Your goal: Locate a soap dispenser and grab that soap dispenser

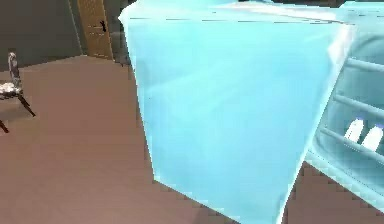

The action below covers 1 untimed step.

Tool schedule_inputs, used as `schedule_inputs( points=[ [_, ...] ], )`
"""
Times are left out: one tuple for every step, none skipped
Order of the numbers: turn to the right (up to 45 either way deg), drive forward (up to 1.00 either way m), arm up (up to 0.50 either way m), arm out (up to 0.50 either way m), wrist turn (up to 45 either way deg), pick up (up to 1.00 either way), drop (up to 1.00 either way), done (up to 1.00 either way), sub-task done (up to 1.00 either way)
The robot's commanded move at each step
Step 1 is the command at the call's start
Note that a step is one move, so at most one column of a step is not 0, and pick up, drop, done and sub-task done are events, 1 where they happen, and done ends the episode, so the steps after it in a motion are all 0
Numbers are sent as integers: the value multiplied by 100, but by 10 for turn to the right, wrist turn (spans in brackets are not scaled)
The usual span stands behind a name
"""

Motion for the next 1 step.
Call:
schedule_inputs(
  points=[
    [-450,0,0,0,0,0,0,0,0]
  ],
)
